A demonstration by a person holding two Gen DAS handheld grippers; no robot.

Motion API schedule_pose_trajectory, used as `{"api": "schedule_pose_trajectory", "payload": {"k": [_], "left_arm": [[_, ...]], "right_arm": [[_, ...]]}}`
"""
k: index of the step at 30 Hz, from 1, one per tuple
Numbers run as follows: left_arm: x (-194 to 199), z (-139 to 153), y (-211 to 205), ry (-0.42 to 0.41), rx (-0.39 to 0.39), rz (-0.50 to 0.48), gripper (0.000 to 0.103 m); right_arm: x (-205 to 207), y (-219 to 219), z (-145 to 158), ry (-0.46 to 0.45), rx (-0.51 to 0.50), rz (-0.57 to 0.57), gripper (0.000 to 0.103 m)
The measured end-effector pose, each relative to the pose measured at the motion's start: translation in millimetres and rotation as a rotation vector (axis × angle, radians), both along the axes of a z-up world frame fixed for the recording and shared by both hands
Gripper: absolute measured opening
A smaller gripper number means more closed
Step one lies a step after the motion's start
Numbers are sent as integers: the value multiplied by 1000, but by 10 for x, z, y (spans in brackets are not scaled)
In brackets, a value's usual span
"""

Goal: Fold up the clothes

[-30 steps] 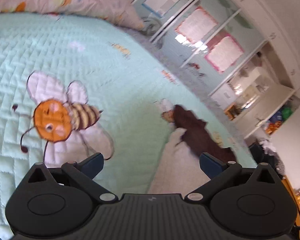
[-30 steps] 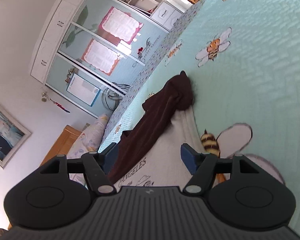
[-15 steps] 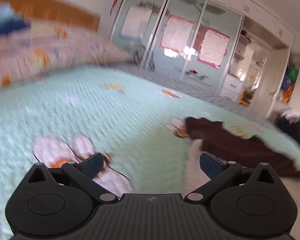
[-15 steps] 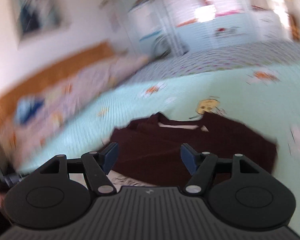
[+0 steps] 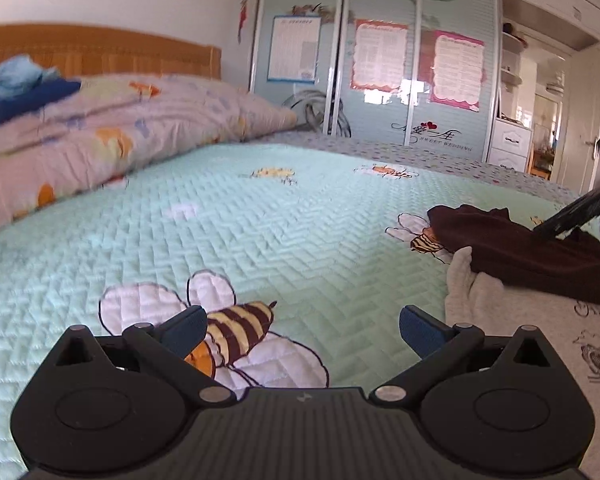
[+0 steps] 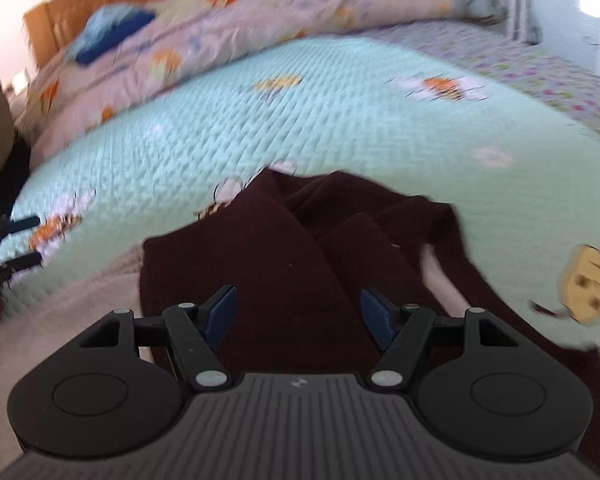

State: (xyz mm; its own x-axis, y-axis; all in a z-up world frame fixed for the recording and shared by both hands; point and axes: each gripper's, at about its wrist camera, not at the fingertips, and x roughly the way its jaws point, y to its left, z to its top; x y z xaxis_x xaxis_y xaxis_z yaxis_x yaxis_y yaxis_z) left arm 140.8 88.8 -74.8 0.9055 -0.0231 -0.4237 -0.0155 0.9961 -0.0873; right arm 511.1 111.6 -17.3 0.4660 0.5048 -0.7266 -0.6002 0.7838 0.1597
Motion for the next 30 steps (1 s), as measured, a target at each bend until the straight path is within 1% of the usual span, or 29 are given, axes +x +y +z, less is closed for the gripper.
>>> {"api": "schedule_pose_trajectory", "payload": {"k": [1,3,4,5,6,7,8,9,11,12,13,17,20,23,25,27,28,29,30], "left_arm": [[16,-17,20,8,-15,-1,102],[40,-39,56,21,-41,-2,102],[38,-41,61,25,-51,-3,102],[41,-43,74,29,-61,-3,102],[37,-53,73,33,-69,-2,102],[38,-56,81,37,-75,0,102],[39,-60,89,40,-80,1,102],[40,-64,97,43,-86,3,102],[43,-64,94,48,-87,7,102],[45,-64,93,50,-88,9,102],[47,-63,91,52,-88,11,102],[54,-69,96,59,-93,18,102],[57,-68,95,65,-94,22,102],[69,-70,100,69,-94,22,102],[76,-75,99,73,-93,23,102],[73,-73,100,74,-96,23,102],[71,-72,102,74,-97,23,102],[71,-73,105,75,-100,23,102],[76,-76,107,78,-101,23,102]], "right_arm": [[25,30,-35,17,-2,14,69],[83,72,-70,51,1,43,59],[118,94,-85,69,3,57,45],[141,112,-90,78,-1,70,38],[151,123,-80,79,-10,81,35],[165,131,-68,79,-20,87,25],[180,135,-49,79,-31,90,19],[197,130,-20,78,-39,91,18],[245,117,54,75,-46,96,10],[277,128,82,71,-51,98,9],[313,147,105,64,-58,100,5],[459,244,123,39,-100,117,4],[544,271,79,24,-127,115,4],[593,272,51,5,-129,107,5],[598,295,-8,-8,-148,103,7],[575,305,-27,-4,-155,92,12],[542,288,19,-2,-152,81,18],[482,238,93,-11,-143,66,30],[412,173,174,-27,-132,50,36]]}}
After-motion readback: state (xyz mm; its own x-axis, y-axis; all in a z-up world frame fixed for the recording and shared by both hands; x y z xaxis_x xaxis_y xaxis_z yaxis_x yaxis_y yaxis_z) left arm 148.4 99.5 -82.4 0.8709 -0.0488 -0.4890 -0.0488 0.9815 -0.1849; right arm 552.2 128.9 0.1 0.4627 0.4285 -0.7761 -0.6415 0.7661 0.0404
